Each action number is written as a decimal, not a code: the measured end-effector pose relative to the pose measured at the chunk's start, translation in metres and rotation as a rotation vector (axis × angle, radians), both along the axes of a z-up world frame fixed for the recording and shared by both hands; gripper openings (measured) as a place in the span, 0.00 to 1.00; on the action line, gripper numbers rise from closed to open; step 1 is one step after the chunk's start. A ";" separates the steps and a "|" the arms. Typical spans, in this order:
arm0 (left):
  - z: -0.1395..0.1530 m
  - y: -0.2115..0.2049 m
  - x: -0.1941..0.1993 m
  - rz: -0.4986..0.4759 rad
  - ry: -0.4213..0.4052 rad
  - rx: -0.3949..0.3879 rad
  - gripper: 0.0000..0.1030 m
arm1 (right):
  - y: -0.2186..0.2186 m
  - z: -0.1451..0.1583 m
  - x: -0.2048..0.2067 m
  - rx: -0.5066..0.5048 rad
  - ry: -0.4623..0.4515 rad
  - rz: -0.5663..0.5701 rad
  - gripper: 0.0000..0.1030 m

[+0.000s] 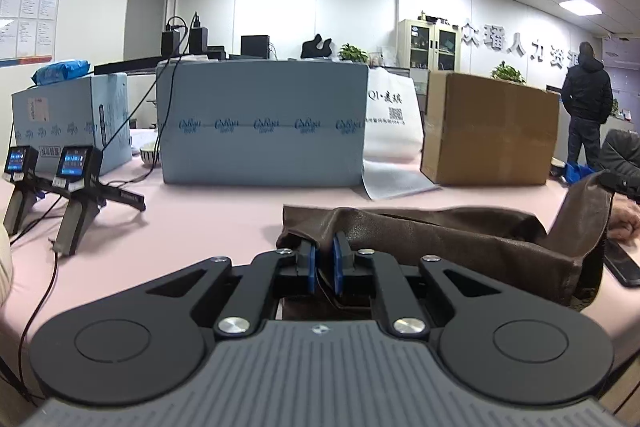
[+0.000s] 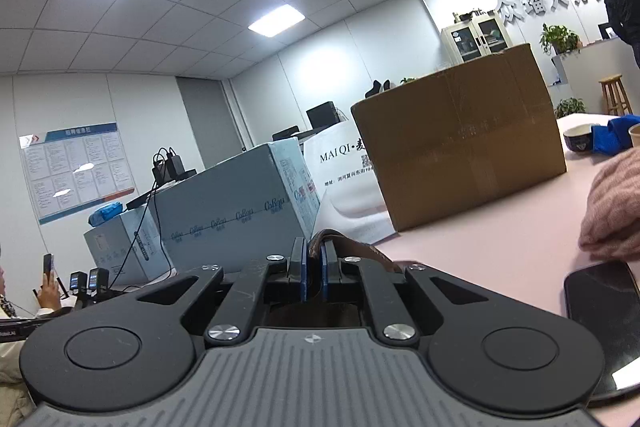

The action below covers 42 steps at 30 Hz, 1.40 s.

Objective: Fold clothes

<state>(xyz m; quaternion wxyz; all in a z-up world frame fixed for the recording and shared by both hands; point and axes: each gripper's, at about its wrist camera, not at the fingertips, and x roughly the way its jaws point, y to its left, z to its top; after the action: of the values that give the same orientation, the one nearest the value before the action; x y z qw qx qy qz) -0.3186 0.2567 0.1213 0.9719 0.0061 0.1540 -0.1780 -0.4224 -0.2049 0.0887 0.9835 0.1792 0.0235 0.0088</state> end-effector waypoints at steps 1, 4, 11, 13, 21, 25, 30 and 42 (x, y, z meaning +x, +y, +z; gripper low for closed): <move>0.002 -0.001 0.007 0.006 0.000 -0.008 0.08 | -0.001 0.002 0.007 0.001 0.002 -0.007 0.06; 0.007 -0.003 0.036 0.027 0.011 -0.035 0.08 | -0.007 0.006 0.028 0.011 0.011 -0.027 0.06; 0.009 -0.012 0.093 0.056 0.059 -0.056 0.08 | -0.029 0.005 0.077 0.041 0.046 -0.046 0.06; 0.008 -0.014 0.102 0.061 0.064 -0.050 0.08 | -0.033 0.005 0.089 0.042 0.052 -0.044 0.06; -0.005 -0.034 0.165 0.115 0.148 -0.006 0.08 | -0.045 0.002 0.147 0.040 0.089 -0.012 0.06; -0.012 -0.044 0.187 0.136 0.164 0.022 0.08 | -0.046 -0.005 0.178 0.036 0.115 -0.008 0.06; -0.027 -0.063 0.218 0.179 0.191 0.097 0.08 | -0.055 -0.021 0.217 0.049 0.153 -0.005 0.06; -0.072 -0.102 0.265 0.295 0.221 0.240 0.09 | -0.059 -0.041 0.251 -0.016 0.263 -0.026 0.06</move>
<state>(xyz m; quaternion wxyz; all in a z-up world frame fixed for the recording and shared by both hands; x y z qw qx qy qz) -0.0540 0.1545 0.0495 0.9570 0.0794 0.2787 -0.0139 -0.1715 -0.2644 0.0477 0.9733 0.1713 0.1500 -0.0277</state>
